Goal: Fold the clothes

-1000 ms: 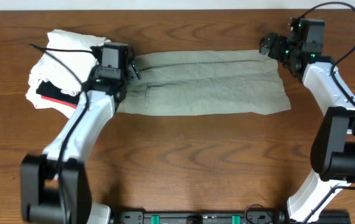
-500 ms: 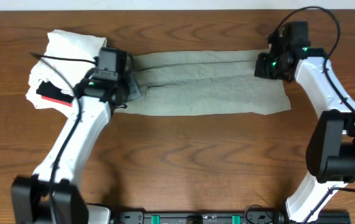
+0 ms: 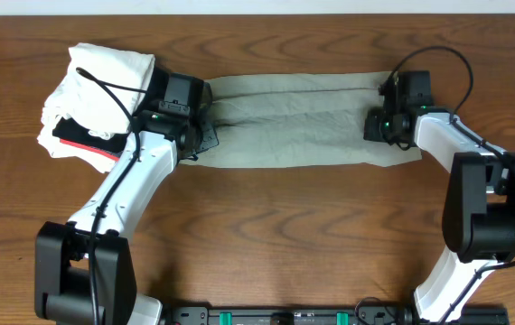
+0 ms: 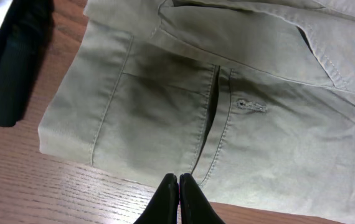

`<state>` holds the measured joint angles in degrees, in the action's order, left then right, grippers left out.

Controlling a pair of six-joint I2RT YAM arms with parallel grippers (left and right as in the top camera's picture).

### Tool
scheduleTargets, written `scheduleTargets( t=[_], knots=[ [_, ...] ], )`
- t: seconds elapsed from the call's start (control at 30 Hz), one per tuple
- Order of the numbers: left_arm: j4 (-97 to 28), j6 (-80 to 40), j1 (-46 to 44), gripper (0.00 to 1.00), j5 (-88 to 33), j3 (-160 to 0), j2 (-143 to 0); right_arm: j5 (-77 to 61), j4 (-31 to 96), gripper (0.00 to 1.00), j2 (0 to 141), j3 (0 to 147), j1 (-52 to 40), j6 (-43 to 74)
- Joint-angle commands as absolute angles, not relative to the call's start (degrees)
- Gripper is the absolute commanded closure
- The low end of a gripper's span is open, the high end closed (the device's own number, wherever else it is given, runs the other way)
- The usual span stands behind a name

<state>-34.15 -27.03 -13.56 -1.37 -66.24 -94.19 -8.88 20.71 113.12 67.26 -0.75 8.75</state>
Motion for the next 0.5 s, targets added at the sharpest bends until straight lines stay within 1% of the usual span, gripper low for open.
scheduleTargets(
  t=[0.0, 0.2, 0.37, 0.47],
  knots=[
    [-34.22, -27.22, -13.72, 0.94, -1.52, -66.24, -94.24, -3.81, 23.83, 0.99, 114.48, 65.06, 0.05, 10.22],
    [-34.94, -27.2, -14.48, 0.94, -1.52, -66.24, -94.19, 7.4, 36.56, 0.99, 114.48, 64.79, 3.03, 17.21],
    [-35.11, -27.22, -16.56, 0.94, -1.52, -66.24, -94.02, 10.96, 44.82, 0.99, 114.45, 64.79, 7.07, 17.32],
    [-34.83, -27.22, -18.52, 0.94, -1.48, -66.24, -93.76, 9.98, 45.71, 0.99, 114.39, 64.82, 8.75, 15.22]
  ],
)
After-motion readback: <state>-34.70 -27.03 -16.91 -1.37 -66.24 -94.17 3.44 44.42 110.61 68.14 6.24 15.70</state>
